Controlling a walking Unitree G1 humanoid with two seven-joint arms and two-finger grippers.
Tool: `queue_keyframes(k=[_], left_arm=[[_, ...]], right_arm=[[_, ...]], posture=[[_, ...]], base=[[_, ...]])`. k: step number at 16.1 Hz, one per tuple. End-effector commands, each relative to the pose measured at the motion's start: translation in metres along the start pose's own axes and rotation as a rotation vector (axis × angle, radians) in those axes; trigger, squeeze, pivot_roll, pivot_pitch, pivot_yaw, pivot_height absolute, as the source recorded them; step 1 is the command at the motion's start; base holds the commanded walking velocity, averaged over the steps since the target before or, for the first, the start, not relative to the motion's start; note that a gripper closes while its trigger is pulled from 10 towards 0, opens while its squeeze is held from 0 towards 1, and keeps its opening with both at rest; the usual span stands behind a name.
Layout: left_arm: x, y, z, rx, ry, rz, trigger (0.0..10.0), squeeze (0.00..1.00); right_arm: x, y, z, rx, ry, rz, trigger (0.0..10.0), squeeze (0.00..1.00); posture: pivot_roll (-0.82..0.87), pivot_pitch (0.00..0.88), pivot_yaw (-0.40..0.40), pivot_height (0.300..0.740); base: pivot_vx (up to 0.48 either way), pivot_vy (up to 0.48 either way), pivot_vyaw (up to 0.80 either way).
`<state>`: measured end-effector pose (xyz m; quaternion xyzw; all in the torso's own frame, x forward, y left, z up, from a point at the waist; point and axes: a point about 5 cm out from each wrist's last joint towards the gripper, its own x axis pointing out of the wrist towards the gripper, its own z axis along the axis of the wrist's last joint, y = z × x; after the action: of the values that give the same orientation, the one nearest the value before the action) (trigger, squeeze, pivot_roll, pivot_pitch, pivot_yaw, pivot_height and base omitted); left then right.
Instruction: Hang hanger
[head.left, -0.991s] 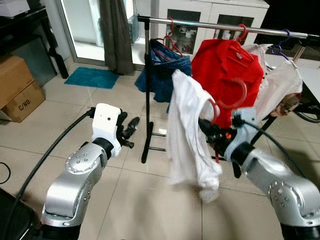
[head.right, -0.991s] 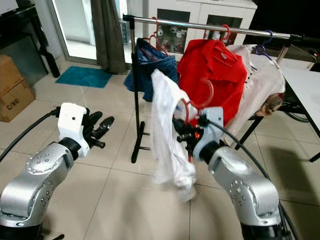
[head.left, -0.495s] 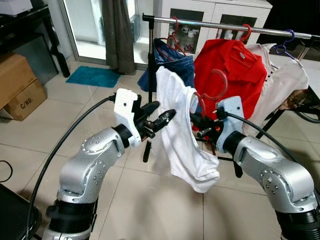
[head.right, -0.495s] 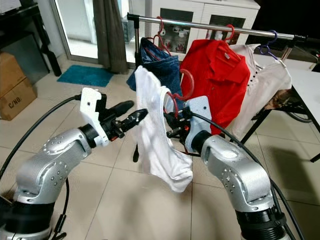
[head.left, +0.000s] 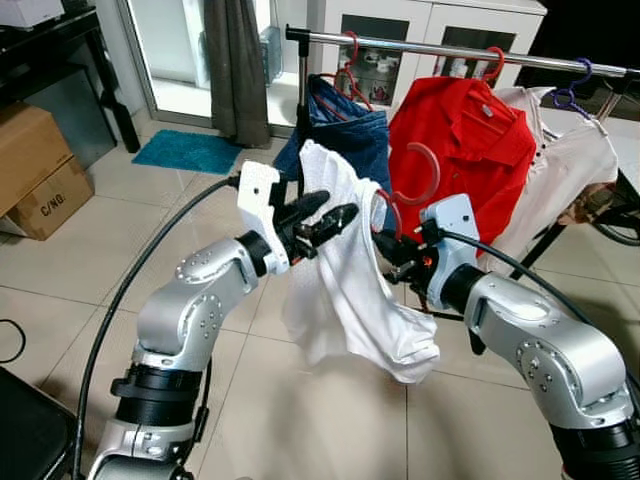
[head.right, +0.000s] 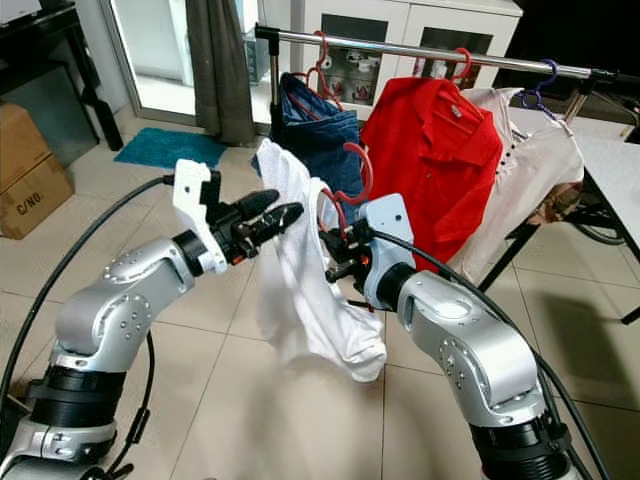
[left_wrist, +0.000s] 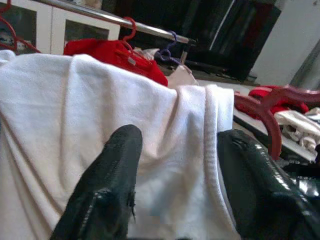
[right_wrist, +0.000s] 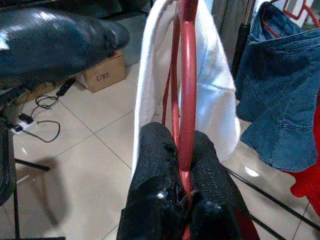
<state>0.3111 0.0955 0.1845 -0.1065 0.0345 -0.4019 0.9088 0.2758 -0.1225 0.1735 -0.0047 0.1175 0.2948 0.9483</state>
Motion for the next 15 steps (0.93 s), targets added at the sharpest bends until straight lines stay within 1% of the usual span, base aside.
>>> queue_keyframes(k=[1,2,5,6,7,8,10,11,12,13,15], left_arm=[[0.004,-0.003,0.002,0.035,0.005,-0.021,0.0,0.0],[0.004,-0.002,0.002,0.037,0.006,-0.024,0.0,0.0],[0.007,-0.012,-0.005,0.025,0.013,-0.098,0.0,0.0],[0.008,-0.016,-0.005,0.022,0.013,-0.12,2.3,0.0],[0.009,-0.016,-0.006,0.038,0.021,-0.113,8.1,0.0],[0.01,-0.014,-0.007,0.049,0.027,-0.097,10.0,0.0],[0.013,-0.01,-0.008,0.057,0.035,-0.063,10.0,0.0],[0.013,-0.009,-0.008,0.058,0.04,-0.059,10.0,0.64],[0.014,-0.008,-0.009,0.065,0.042,-0.057,10.0,1.0],[0.013,-0.008,-0.009,0.059,0.046,-0.059,10.0,1.0],[0.014,-0.006,-0.011,0.089,0.058,-0.032,10.0,1.0]], right_arm=[[-0.001,0.003,0.011,-0.032,-0.036,0.012,10.0,0.0],[-0.001,0.003,0.011,-0.032,-0.036,0.014,10.0,0.0],[-0.002,0.006,0.011,-0.034,-0.034,0.034,10.0,0.0],[-0.002,0.007,0.012,-0.036,-0.034,0.041,10.0,0.0],[-0.002,0.008,0.012,-0.036,-0.035,0.043,10.0,0.0],[-0.002,0.008,0.012,-0.036,-0.035,0.045,10.0,0.0],[-0.002,0.01,0.012,-0.038,-0.036,0.057,10.0,0.0],[-0.001,0.01,0.013,-0.038,-0.037,0.06,10.0,0.0],[-0.001,0.01,0.013,-0.038,-0.037,0.061,10.0,0.0],[-0.002,0.01,0.013,-0.037,-0.038,0.061,10.0,0.0],[-0.002,0.01,0.013,-0.037,-0.037,0.061,10.0,0.0]], posture=[[-0.17,0.0,-0.03,0.74],[-0.17,0.0,-0.03,0.74],[-0.17,0.0,-0.038,0.74],[-0.17,0.0,-0.038,0.74],[-0.18,0.0,-0.039,0.74],[-0.17,0.0,-0.04,0.74],[-0.17,0.0,-0.038,0.74],[-0.17,0.0,-0.038,0.74],[-0.17,0.0,-0.038,0.74],[-0.17,0.0,-0.038,0.74],[-0.18,0.0,-0.036,0.74]], base=[[0.0,0.0,0.0],[0.0,0.0,0.0],[0.0,0.0,0.0],[0.0,0.0,0.0],[0.0,0.0,0.0],[0.0,0.0,0.0],[0.0,0.0,0.0],[0.0,0.0,0.0],[0.0,0.0,0.0],[0.0,0.0,0.0],[0.0,0.0,0.0]])
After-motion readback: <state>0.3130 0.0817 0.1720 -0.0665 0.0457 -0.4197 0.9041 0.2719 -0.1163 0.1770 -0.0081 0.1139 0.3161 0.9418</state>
